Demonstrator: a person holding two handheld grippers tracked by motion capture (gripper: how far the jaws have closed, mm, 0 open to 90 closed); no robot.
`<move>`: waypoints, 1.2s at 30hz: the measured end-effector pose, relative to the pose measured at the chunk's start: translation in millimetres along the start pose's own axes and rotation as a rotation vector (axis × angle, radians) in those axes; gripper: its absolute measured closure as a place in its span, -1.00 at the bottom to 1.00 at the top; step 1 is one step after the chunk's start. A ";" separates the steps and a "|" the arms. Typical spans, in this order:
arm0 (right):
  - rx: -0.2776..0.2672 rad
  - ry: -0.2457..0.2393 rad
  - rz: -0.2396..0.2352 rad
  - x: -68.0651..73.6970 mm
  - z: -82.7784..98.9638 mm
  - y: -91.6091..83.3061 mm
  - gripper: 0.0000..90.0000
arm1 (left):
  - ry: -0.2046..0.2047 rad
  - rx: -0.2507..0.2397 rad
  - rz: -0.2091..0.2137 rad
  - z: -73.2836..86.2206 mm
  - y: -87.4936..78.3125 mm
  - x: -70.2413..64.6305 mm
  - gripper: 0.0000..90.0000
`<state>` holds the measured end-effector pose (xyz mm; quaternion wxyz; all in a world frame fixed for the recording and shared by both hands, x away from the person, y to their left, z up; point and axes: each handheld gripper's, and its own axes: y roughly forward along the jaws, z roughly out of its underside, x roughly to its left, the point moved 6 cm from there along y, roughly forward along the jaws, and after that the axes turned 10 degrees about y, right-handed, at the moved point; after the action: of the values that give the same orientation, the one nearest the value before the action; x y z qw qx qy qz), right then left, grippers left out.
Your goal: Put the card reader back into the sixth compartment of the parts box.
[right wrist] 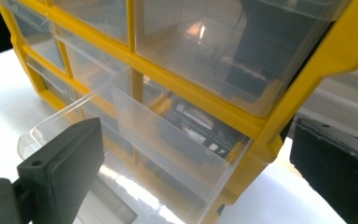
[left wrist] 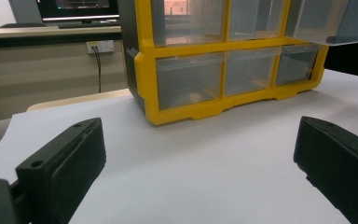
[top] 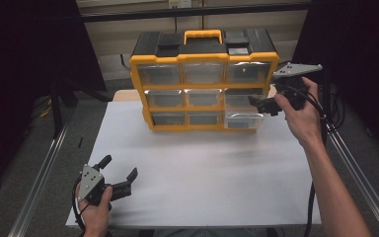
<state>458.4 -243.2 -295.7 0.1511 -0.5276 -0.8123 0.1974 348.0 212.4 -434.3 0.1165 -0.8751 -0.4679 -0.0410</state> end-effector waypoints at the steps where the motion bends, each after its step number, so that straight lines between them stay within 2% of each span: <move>1: -0.009 0.002 0.001 0.6 0.9 -0.4 -0.95 | -0.004 -0.005 0.002 -0.3 -0.4 -0.3 -0.95; 4: -0.057 0.023 0.000 4.0 5.1 -2.3 -0.95 | 0.001 -0.006 -0.001 -0.3 -3.1 1.1 -0.95; 6: -0.086 0.025 0.002 7.6 10.0 -3.3 -0.95 | -0.013 -0.017 0.001 -0.8 -4.1 0.8 -0.95; 9: -0.117 0.033 0.013 12.2 16.7 -5.8 -0.96 | -0.002 -0.016 0.000 -1.1 -5.4 2.0 -0.95; 13: -0.176 0.049 0.053 12.4 21.8 -11.2 -0.96 | -0.002 -0.014 -0.001 -0.8 -5.9 2.0 -0.95; 16: -0.194 0.059 0.069 13.5 27.0 -14.0 -0.96 | -0.005 -0.016 -0.004 -0.8 -5.8 2.3 -0.95; 18: -0.202 0.052 0.058 15.8 31.0 -15.2 -0.96 | -0.005 -0.015 -0.002 -0.7 -5.8 2.1 -0.95; 21: -0.207 0.029 0.079 18.5 37.1 -16.3 -0.98 | -0.006 -0.016 -0.002 -0.9 -5.9 1.7 -0.95; 23: -0.226 0.037 0.074 20.7 41.6 -17.8 -0.99 | -0.016 -0.021 0.000 -1.4 -6.2 0.6 -0.95; 25: -0.243 0.046 0.092 21.2 45.8 -19.5 -0.99 | -0.013 -0.022 -0.003 -1.5 -6.1 1.2 -0.95; 28: -0.250 0.045 0.093 22.9 52.4 -21.8 -1.00 | -0.012 -0.018 -0.004 -0.8 -5.9 1.3 -0.95; 32: -0.259 0.030 0.105 25.5 58.9 -27.3 -1.00 | -0.007 -0.015 -0.006 -0.8 -5.9 1.7 -0.95; 36: -0.298 0.022 0.125 26.5 64.5 -33.3 -1.00 | -0.002 -0.015 -0.007 -1.0 -5.9 1.7 -0.95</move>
<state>392.1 -241.4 -335.2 0.0675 -0.5957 -0.7965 0.0780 344.1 216.8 -432.0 0.1090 -0.8744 -0.4708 -0.0440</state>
